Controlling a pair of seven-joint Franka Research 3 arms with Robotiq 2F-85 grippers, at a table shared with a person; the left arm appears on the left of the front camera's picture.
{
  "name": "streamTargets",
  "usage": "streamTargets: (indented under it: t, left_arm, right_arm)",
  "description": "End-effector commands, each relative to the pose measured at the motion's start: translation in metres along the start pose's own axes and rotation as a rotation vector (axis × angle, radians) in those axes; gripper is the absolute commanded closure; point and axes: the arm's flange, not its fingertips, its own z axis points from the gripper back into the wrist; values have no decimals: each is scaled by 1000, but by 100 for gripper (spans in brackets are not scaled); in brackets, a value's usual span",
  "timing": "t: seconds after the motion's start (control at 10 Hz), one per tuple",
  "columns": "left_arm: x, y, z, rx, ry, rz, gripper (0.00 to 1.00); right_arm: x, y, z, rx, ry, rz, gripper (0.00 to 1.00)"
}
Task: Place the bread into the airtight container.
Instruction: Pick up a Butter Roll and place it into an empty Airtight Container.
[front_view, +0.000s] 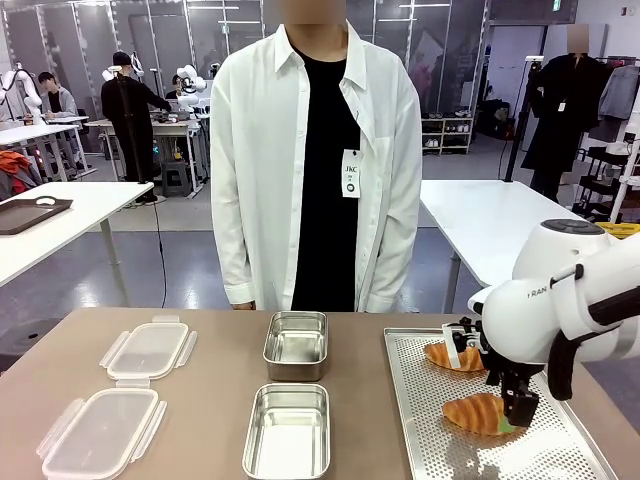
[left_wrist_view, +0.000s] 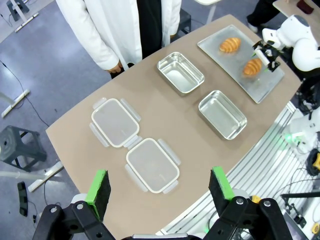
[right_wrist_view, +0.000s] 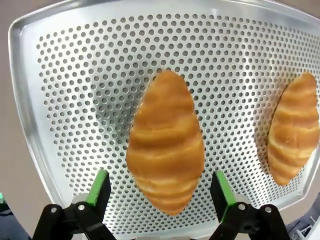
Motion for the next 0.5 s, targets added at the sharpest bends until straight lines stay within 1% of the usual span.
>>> streamTargets:
  t: [0.0, 0.4]
  left_arm:
    - [0, 0, 1, 4, 5, -18, 0]
    - [0, 0, 1, 4, 5, -18, 0]
  right_arm:
    - [4, -5, -15, -5, -22, -38, 0]
    - [4, -9, -32, 13, -34, -80, 0]
